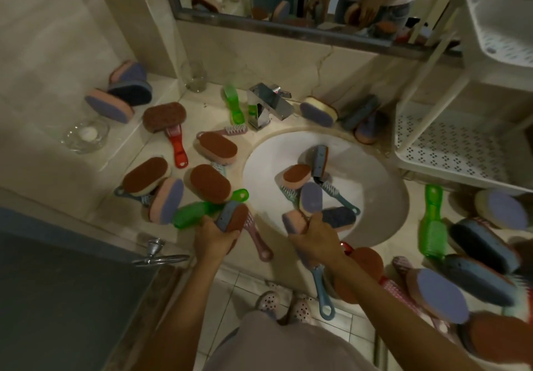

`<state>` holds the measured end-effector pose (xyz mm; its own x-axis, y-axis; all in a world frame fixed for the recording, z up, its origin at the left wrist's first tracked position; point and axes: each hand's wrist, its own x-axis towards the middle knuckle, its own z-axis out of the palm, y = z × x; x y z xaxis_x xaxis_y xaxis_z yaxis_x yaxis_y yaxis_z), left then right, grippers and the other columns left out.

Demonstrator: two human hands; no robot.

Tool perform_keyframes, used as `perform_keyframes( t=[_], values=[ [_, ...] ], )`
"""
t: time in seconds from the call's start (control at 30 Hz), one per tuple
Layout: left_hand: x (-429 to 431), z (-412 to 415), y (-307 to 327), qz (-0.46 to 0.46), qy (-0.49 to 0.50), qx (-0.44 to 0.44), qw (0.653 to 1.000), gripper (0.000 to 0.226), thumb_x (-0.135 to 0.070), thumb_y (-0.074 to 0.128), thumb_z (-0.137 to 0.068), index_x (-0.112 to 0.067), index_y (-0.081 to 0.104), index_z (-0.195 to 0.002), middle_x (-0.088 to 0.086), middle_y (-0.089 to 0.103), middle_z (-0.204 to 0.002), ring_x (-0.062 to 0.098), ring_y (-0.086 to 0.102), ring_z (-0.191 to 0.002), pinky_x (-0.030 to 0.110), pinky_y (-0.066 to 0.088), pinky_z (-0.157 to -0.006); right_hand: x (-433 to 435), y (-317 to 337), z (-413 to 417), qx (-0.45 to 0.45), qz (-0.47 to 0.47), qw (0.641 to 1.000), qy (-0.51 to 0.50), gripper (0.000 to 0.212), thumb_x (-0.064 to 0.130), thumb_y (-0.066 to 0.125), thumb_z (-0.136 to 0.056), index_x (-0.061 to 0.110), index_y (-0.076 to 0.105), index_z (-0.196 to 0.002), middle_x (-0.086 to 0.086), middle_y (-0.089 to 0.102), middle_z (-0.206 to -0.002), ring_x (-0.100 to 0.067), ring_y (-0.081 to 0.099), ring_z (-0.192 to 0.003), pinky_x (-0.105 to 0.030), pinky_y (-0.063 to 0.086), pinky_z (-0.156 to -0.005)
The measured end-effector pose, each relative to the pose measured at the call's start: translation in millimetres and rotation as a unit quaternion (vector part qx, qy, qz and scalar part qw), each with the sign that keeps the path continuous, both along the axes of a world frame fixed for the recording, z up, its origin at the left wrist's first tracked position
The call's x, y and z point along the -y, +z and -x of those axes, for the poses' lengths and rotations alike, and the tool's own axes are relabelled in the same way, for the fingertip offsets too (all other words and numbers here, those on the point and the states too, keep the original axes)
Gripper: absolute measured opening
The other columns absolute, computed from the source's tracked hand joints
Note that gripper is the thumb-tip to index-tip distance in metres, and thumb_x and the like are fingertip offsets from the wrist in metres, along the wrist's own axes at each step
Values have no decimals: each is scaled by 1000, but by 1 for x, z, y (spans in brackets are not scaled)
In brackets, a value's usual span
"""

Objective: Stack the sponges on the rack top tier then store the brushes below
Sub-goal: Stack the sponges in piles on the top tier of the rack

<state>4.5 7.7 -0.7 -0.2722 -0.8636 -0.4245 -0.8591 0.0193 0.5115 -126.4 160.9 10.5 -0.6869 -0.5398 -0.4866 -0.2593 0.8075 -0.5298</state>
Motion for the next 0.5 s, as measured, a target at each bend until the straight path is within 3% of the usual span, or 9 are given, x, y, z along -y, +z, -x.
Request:
perform_keyframes(
  t=[0.1, 0.2, 0.27, 0.33, 0.4, 0.47, 0.5],
  values=[
    [1, 4, 25, 12, 3, -75, 997, 52, -25, 76, -72, -5, 46, -110, 17, 63, -110, 31, 62, -97, 30, 47, -73, 6, 21, 19, 32, 96, 990, -97, 52, 42, 65, -77, 18, 28, -106, -2, 49, -93, -18, 52, -77, -32, 41, -68],
    [8, 29, 60, 35, -26, -166, 985, 54, -29, 74, -73, -12, 44, -115, 4, 60, -107, 24, 61, -96, 22, 45, -66, 10, 49, 44, 47, 162, 971, -170, 48, 31, 66, -76, 18, 32, -107, 4, 45, -85, -3, 42, -66, -23, 38, -57],
    [10, 61, 85, 33, -46, -215, 975, 55, -34, 70, -76, -17, 42, -119, -4, 54, -104, 14, 56, -89, 22, 42, -67, 12, 70, 62, 68, 221, 952, -202, 48, 29, 66, -78, 13, 38, -114, 1, 52, -94, -9, 50, -72, -23, 42, -60],
    [6, 99, 109, 17, -77, -273, 959, 47, -32, 68, -79, -17, 41, -115, -4, 53, -100, 9, 53, -77, 18, 43, -62, 12, 94, 84, 77, 282, 930, -223, 58, 32, 66, -81, 7, 39, -126, -5, 55, -115, -20, 57, -96, -34, 48, -81],
    [-3, 141, 134, 24, -126, -316, 940, 40, -30, 67, -80, -18, 41, -107, -6, 53, -92, 2, 51, -67, 11, 41, -53, 8, 123, 107, 56, 303, 921, -238, 80, 46, 67, -75, 7, 33, -135, -7, 52, -122, -24, 54, -110, -40, 47, -93],
    [-15, 180, 159, 28, -164, -356, 919, 36, -29, 67, -80, -17, 40, -101, -4, 54, -91, 11, 55, -73, 18, 42, -60, -3, 153, 129, 34, 312, 919, -239, 97, 61, 64, -62, 8, 34, -137, -8, 52, -128, -25, 54, -114, -44, 46, -98],
    [-21, 199, 170, 24, -178, -367, 913, 36, -31, 67, -80, -17, 40, -99, -2, 56, -92, 15, 57, -78, 22, 42, -64, -10, 164, 141, 19, 322, 917, -236, 95, 62, 62, -61, 10, 38, -136, -9, 54, -129, -24, 56, -113, -43, 47, -97]
  ],
)
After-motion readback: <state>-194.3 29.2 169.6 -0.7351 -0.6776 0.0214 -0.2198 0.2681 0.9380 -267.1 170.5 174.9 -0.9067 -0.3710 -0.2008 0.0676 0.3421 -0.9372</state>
